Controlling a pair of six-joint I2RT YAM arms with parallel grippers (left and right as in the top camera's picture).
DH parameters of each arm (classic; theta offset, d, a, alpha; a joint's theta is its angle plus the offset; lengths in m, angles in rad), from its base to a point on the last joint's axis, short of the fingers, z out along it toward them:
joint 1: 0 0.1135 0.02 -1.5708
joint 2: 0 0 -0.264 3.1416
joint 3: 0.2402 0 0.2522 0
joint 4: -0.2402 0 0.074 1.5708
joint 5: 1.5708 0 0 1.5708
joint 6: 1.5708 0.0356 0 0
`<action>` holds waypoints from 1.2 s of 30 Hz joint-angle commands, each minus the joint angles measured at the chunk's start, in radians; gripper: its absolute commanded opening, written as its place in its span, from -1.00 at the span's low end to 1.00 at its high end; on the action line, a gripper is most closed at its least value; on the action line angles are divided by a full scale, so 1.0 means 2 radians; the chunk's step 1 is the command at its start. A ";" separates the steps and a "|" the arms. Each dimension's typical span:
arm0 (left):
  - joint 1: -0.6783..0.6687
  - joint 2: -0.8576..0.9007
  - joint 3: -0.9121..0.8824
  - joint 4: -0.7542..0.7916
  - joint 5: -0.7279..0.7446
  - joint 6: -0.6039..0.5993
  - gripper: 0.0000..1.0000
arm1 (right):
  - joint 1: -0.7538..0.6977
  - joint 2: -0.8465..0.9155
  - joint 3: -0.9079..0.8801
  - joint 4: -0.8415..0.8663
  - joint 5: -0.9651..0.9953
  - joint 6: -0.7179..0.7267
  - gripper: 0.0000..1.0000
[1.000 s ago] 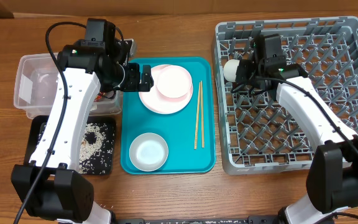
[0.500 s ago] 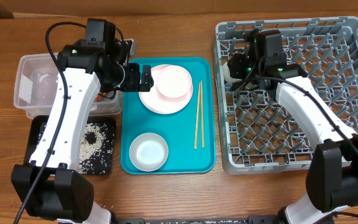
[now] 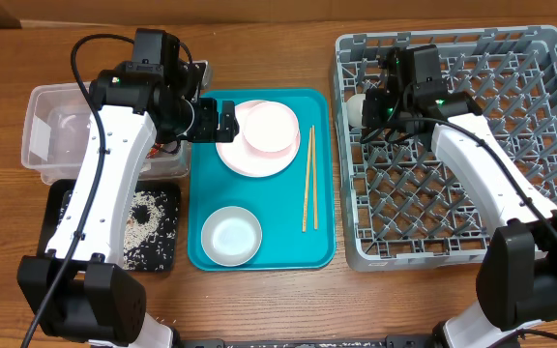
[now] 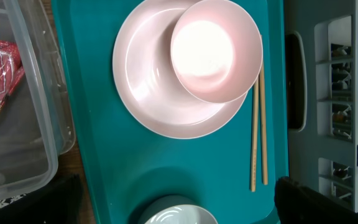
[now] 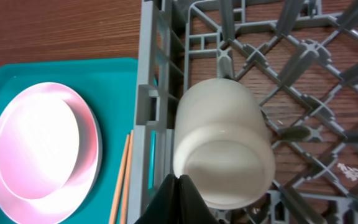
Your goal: Sort waste into correct bins and load items into the dishwasher
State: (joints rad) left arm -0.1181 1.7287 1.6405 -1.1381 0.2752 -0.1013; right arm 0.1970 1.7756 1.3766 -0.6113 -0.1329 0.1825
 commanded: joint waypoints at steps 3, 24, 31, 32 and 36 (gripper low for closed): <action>-0.003 -0.009 0.003 -0.001 -0.003 0.004 1.00 | 0.000 0.009 0.016 0.003 0.049 -0.004 -0.92; -0.004 -0.009 0.003 -0.001 -0.010 0.004 1.00 | 0.000 0.037 0.015 0.048 0.047 0.000 -0.92; -0.005 -0.009 0.003 -0.001 -0.010 0.004 1.00 | 0.000 0.040 0.015 0.082 0.047 0.000 -0.85; -0.005 -0.009 0.003 -0.001 -0.010 0.004 1.00 | 0.000 0.040 0.015 0.087 0.047 0.000 -0.85; -0.004 -0.009 0.003 -0.001 -0.010 0.004 1.00 | 0.000 0.040 0.015 0.092 0.047 0.000 -0.80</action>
State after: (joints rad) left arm -0.1181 1.7287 1.6405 -1.1378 0.2642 -0.1009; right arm 0.1970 1.8427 1.3785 -0.4362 -0.0460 0.1829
